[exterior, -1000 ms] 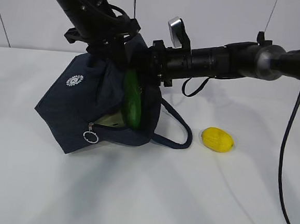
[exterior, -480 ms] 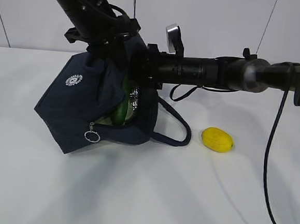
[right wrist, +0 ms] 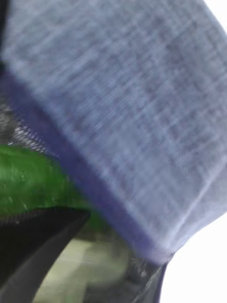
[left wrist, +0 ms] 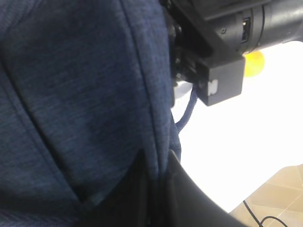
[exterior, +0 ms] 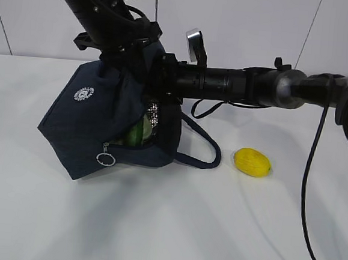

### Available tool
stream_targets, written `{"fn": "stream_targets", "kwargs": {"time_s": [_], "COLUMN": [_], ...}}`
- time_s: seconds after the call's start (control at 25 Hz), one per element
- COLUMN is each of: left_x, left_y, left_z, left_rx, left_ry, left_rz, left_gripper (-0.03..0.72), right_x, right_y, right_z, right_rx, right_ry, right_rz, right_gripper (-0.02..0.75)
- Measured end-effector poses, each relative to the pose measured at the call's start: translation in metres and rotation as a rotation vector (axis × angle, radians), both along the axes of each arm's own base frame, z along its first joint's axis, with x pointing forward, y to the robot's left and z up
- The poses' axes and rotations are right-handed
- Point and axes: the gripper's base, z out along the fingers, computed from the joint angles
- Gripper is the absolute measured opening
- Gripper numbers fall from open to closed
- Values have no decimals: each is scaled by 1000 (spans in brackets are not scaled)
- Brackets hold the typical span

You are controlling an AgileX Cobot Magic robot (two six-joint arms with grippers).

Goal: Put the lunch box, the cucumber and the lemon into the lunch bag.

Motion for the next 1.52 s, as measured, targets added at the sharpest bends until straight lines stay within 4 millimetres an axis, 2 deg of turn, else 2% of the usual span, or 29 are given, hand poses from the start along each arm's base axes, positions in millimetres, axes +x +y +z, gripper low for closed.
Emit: {"fn": "stream_targets", "kwargs": {"time_s": [0.16, 0.36, 0.56, 0.72, 0.84, 1.12, 1.28, 1.52], "left_x": [0, -1, -1, -1, -1, -1, -1, -1], "left_y": [0, 0, 0, 0, 0, 0, 0, 0], "left_z": [0, 0, 0, 0, 0, 0, 0, 0], "left_rx": [1, 0, -1, -1, -2, -3, -4, -4], "left_ry": [3, 5, 6, 8, 9, 9, 10, 6], "left_rz": [-2, -2, -2, -3, -3, -3, -3, -9], "left_gripper": [2, 2, 2, 2, 2, 2, 2, 2], "right_x": [-1, 2, 12, 15, 14, 10, 7, -6], "right_y": [-1, -17, -58, -94, -112, -131, -139, -138], "right_z": [0, -2, 0, 15, 24, 37, 58, 93], "right_rx": [-6, -26, -89, -182, -295, -697, -833, -1055], "right_ry": [-4, 0, 0, -42, -81, -158, -202, -255], "right_rz": [16, 20, -15, -35, -16, 119, 132, 161], "right_gripper": [524, 536, 539, 539, 538, 539, 540, 540]}}
